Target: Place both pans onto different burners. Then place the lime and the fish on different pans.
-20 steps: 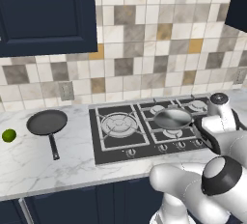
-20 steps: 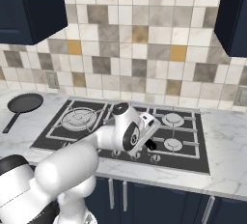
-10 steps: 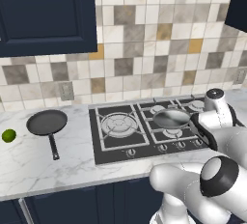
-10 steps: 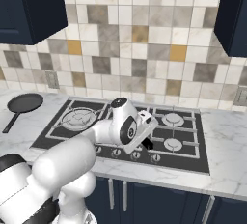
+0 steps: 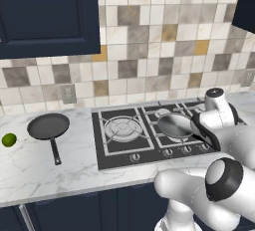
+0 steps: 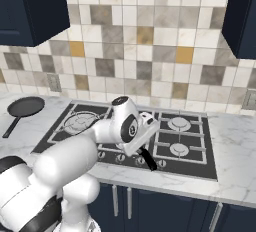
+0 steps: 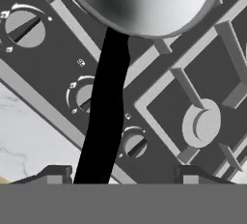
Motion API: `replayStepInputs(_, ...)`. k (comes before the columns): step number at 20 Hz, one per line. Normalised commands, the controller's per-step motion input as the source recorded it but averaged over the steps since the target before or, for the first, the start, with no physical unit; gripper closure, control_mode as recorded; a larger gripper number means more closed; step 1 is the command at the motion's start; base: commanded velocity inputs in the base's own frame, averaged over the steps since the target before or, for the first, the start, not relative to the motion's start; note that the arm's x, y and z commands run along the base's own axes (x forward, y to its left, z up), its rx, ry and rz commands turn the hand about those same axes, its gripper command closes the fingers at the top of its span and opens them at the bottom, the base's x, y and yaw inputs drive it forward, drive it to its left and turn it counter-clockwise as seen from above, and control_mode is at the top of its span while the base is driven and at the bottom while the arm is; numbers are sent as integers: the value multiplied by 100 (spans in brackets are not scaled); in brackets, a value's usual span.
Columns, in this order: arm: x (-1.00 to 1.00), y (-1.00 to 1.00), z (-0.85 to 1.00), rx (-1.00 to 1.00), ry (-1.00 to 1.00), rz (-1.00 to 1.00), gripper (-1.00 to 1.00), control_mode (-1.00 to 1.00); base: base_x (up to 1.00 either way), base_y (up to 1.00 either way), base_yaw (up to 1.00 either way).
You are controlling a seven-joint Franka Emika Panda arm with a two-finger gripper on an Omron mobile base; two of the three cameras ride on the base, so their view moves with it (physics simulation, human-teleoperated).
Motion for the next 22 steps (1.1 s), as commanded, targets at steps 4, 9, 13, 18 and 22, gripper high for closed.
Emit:
replayStepInputs(4, 11, 7, 0, 0, 7, 0, -100, -100, 0, 0, 0)
replayStepInputs(9, 0, 0, 34, 9, 13, 0, -100, -100, 0, 0, 0)
replayStepInputs(13, -14, 6, 46, 18, 12, -1, -100, -100, 0, 0, 0)
replayStepInputs(18, -41, 43, 20, 13, 17, -7, -100, -100, 0, 0, 0)
replayStepInputs(22, -58, 52, 16, 10, 16, -14, -100, -100, 0, 0, 0)
